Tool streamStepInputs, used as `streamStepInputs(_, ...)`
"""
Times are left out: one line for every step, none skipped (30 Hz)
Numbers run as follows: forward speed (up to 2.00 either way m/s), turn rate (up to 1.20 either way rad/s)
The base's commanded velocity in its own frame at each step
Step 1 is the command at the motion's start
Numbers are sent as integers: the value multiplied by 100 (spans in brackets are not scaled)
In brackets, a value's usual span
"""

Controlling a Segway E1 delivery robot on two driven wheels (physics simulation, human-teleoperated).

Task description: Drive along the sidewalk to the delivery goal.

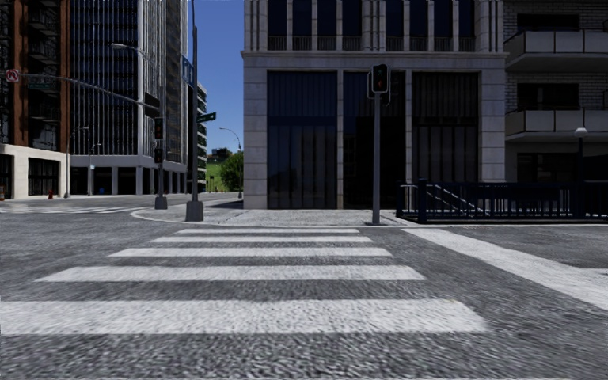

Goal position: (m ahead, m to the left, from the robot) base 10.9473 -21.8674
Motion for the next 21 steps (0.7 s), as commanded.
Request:
streamStepInputs(200,0)
streamStepInputs(200,0)
streamStepInputs(200,0)
streamStepInputs(200,0)
streamStepInputs(200,0)
streamStepInputs(200,0)
streamStepInputs(200,0)
streamStepInputs(200,0)
streamStepInputs(200,0)
streamStepInputs(200,0)
streamStepInputs(200,0)
streamStepInputs(200,0)
streamStepInputs(200,0)
streamStepInputs(200,0)
streamStepInputs(200,0)
streamStepInputs(200,0)
streamStepInputs(200,0)
streamStepInputs(200,0)
streamStepInputs(200,0)
streamStepInputs(200,0)
streamStepInputs(200,0)
